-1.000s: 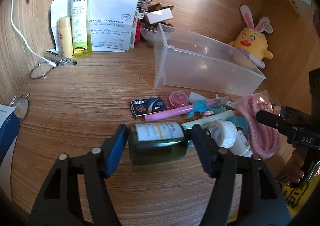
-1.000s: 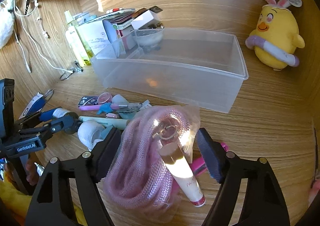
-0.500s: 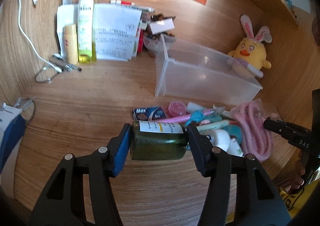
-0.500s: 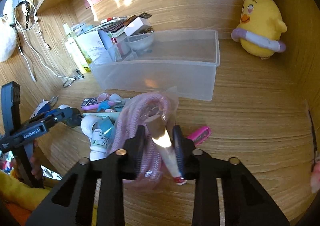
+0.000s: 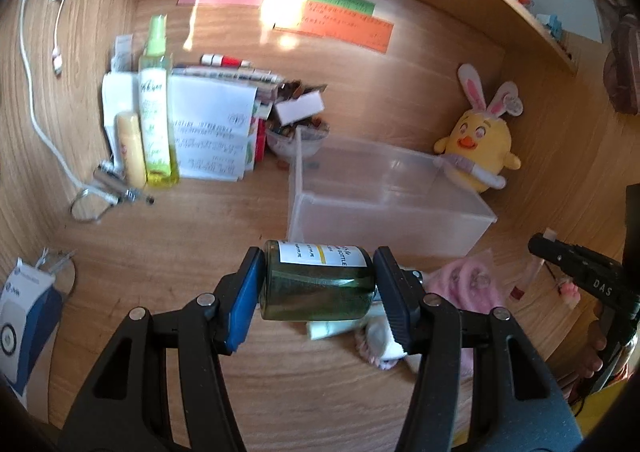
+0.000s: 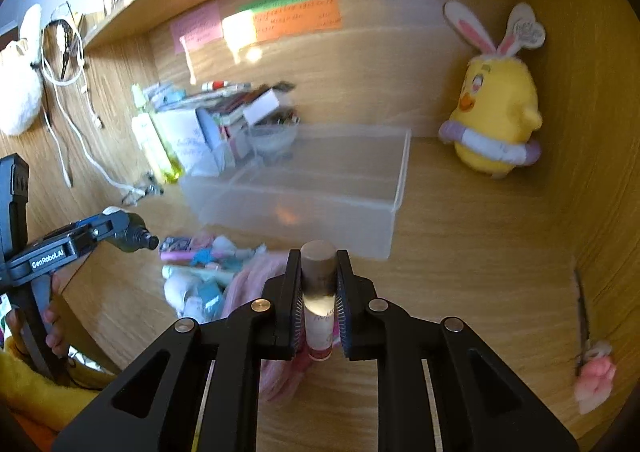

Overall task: Organize objects
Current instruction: 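Carry the white tube into the clear box with the right tool while the left tool lifts the green bottle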

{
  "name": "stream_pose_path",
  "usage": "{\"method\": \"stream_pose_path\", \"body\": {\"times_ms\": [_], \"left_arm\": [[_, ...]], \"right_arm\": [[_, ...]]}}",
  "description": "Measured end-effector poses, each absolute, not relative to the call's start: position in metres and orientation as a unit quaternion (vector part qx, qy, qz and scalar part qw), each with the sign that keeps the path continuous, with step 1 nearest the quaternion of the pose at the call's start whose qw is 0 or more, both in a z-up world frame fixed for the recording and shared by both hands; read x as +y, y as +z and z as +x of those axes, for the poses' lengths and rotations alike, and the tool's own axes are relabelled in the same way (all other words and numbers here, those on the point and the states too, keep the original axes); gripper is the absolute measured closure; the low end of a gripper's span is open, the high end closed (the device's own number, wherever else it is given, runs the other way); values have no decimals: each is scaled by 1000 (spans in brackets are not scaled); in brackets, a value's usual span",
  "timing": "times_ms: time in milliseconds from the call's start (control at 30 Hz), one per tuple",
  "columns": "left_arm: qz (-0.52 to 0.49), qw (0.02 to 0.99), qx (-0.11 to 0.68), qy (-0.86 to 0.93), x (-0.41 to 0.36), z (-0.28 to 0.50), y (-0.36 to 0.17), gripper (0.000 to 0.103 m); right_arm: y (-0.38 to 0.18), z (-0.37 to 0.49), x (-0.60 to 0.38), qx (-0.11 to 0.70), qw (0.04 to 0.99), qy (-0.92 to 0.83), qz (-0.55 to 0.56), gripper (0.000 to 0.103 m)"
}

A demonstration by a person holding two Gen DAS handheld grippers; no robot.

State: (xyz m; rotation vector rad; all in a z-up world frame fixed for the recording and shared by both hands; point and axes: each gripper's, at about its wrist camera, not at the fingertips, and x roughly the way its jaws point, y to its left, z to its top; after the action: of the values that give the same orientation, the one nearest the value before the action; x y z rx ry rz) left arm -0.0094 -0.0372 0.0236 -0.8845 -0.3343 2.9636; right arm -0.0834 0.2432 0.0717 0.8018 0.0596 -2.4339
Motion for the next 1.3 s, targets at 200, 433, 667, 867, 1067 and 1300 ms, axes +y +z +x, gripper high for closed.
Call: {"method": "stream_pose_path", "body": {"times_ms": [200,433,667,867,1067,1300], "left_arm": [[-267,29,-107,957,-32,-24,43,47],[-263,44,-101,958,-25,-47,57,47],[-264,47,-89,959,-19,-82,65,51],[-304,36,-83,948,-26,-99,45,56],[-344,-19,-110,932,-72,-75,15,37],[-374,-136,-111,911,-119,-29,-20,23]], "right_arm": [[100,-102,242,18,278,-924,263,89],[125,-124,234,20,277,-932,234,89],[129,-147,223,28,280,-930,235,89],[113,-171,208,34,288,-920,263,89],[97,-186,191,63,274,-917,282,89],[85,-196,178,73,273,-911,300,89]]}}
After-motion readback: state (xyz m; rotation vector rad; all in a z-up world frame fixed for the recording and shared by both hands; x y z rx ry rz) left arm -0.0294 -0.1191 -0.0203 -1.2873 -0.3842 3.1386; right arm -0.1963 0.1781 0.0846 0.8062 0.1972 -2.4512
